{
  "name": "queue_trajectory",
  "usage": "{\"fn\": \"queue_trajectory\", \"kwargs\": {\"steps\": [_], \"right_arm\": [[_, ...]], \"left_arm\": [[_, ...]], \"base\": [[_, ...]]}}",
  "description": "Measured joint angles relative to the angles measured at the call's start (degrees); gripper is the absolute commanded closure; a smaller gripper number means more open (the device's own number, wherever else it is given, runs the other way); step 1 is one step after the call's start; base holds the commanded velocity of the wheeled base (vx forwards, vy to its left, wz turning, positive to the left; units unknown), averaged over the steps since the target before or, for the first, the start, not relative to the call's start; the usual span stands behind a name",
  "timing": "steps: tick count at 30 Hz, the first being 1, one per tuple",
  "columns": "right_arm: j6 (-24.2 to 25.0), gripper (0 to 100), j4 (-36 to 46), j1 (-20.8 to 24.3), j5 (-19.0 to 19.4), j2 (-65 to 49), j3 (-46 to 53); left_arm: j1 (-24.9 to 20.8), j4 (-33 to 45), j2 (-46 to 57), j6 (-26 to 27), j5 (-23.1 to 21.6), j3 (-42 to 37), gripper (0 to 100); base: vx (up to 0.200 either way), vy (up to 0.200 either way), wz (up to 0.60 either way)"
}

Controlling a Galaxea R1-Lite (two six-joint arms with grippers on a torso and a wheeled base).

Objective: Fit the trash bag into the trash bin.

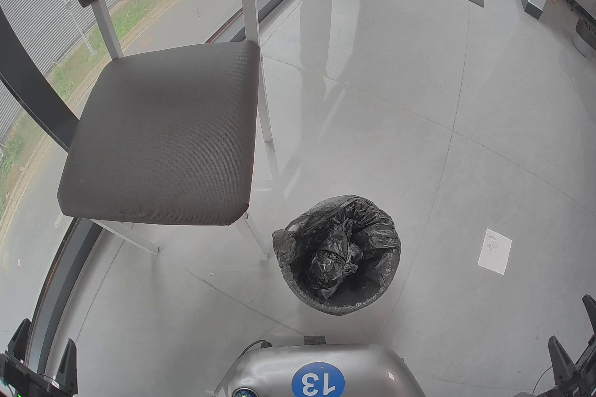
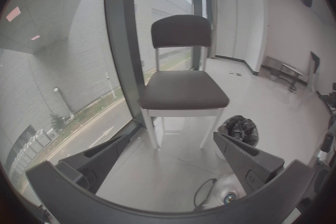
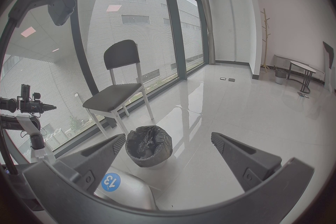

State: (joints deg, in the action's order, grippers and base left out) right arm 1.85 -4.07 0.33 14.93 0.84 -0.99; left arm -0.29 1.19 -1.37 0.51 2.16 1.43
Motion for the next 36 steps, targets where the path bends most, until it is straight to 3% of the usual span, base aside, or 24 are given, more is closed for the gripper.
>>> {"fn": "queue_trajectory", "kwargs": {"steps": [3,10,18,21,23,29,36], "right_arm": [[0.44,0,0.06,0.0,-0.1,0.01,0.0],[6.6,0,-0.05,0.0,0.11,0.01,0.0],[-2.72,0,0.57,0.0,0.28,0.01,0.0],[-3.19,0,0.49,0.0,-0.77,0.01,-0.02],[-3.3,0,0.49,0.0,-2.35,0.01,-0.02],[-3.71,0,2.88,-0.02,-14.75,0.01,-0.02],[-3.35,0,4.28,-0.09,-14.98,0.04,-0.02]], "left_arm": [[0.09,0.52,0.24,0.04,-3.22,-0.27,0],[0.2,0.52,0.44,-0.13,-2.69,-0.41,0],[0.27,0.5,0.49,-0.11,-2.62,-0.41,0],[0.24,0.48,0.49,-0.13,-2.6,-0.41,0],[0.24,0.48,0.49,-0.16,-2.6,-0.41,0],[0.2,0.48,0.49,-0.16,-2.6,-0.41,0],[0.2,0.48,0.49,-0.16,-2.6,-0.41,0]], "base": [[0.0,0.0,0.0],[0.0,0.0,0.0],[0.0,0.0,0.0],[0.0,0.0,0.0],[0.0,0.0,0.0],[0.0,0.0,0.0],[0.0,0.0,0.0]]}}
